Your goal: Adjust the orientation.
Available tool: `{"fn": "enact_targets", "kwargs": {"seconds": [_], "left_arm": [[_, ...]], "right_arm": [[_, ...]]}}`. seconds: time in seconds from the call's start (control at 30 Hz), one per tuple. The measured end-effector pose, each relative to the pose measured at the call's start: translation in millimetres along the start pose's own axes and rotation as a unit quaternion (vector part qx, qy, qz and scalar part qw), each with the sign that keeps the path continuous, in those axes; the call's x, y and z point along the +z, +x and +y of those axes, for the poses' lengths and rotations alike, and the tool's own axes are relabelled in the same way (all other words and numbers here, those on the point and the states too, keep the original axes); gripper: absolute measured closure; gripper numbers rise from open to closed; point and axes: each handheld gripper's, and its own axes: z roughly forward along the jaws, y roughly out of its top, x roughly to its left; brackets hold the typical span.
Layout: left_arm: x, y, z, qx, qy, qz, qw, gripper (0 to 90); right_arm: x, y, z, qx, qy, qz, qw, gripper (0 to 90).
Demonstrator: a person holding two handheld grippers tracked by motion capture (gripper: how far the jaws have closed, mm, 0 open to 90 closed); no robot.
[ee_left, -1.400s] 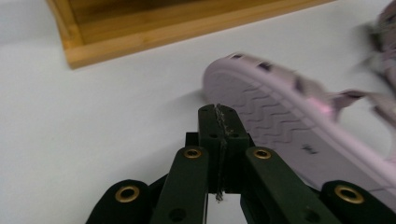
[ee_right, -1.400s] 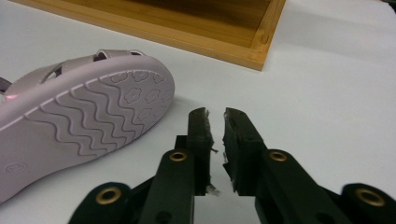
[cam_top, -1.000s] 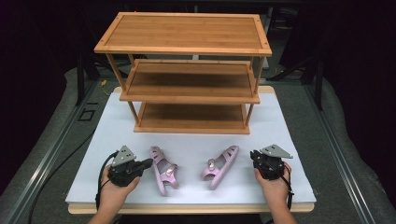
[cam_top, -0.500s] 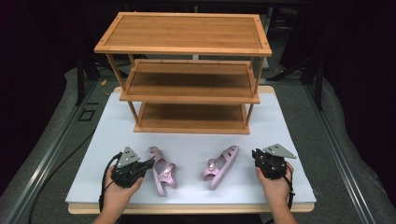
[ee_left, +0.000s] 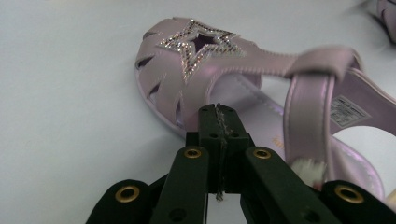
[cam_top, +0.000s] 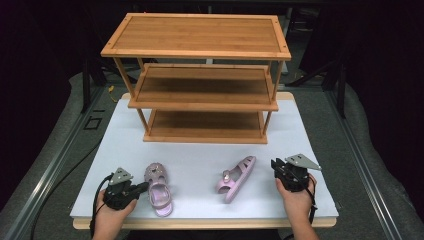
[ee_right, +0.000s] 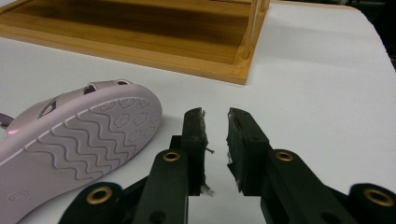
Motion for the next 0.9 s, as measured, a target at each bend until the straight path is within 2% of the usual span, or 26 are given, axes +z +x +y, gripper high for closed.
{"fn": "enact_targets", "kwargs": {"seconds": [0.07, 0.13, 0.3, 0.37, 0.43, 0.53, 0.63, 0.67, 0.7, 0.73, 0.77, 0.87, 0.9], "left_arm": [[0.5, -3.6, -0.1, 0.010, 0.000, 0.008, 0.9999, 87.6], [1.8, -5.3, -0.7, 0.004, 0.001, 0.012, 0.9999, 86.5], [10.9, 4.0, 8.4, 0.005, -0.003, 0.014, 0.9999, 89.7], [13.3, 10.3, 14.6, -0.008, -0.008, -0.005, 0.9999, 89.9], [17.1, 15.2, 19.6, -0.003, -0.008, -0.005, 1.0000, 90.0], [20.7, 23.2, 25.2, -0.005, -0.002, -0.019, 0.9998, 89.9], [19.3, 24.5, 26.5, 0.007, 0.012, -0.019, 0.9997, 89.7], [17.8, 24.1, 26.2, 0.011, 0.015, -0.018, 0.9997, 88.7], [14.6, 23.8, 25.4, 0.019, 0.018, -0.007, 0.9996, 85.3], [14.6, 23.8, 25.4, 0.019, 0.018, -0.007, 0.9996, 80.8], [11.1, 24.9, 25.0, 0.020, 0.017, 0.006, 0.9997, 80.8], [-0.5, 30.6, 24.6, 0.003, 0.011, 0.003, 0.9999, 71.2], [-9.2, 32.8, 26.0, -0.006, 0.009, -0.002, 0.9999, 65.5]], "right_arm": [[0.2, -0.6, -0.1, 0.002, -0.001, 0.000, 1.0000, 76.4], [0.2, -1.2, -0.1, 0.006, -0.003, 0.000, 1.0000, 76.2], [-0.2, -2.0, -0.3, 0.006, 0.003, 0.001, 1.0000, 76.2], [0.2, -1.3, -0.2, 0.004, 0.004, 0.002, 1.0000, 76.2], [1.4, -0.8, -0.5, 0.004, 0.000, 0.002, 1.0000, 76.2], [2.2, -0.3, -0.8, 0.004, 0.002, 0.001, 1.0000, 76.0], [2.5, -0.8, -1.2, 0.005, 0.002, 0.001, 1.0000, 75.4], [2.3, -1.0, -1.1, 0.006, 0.003, 0.002, 1.0000, 75.1], [2.1, -1.6, -1.1, 0.007, 0.000, 0.004, 1.0000, 74.8], [2.1, -1.6, -1.1, 0.007, 0.000, 0.004, 1.0000, 74.8], [2.0, -1.8, -1.0, 0.008, 0.001, 0.004, 1.0000, 74.6], [1.7, -1.8, -1.0, 0.011, 0.000, 0.008, 0.9999, 73.2], [1.2, -1.4, -0.7, 0.014, -0.002, 0.008, 0.9999, 71.2]]}}
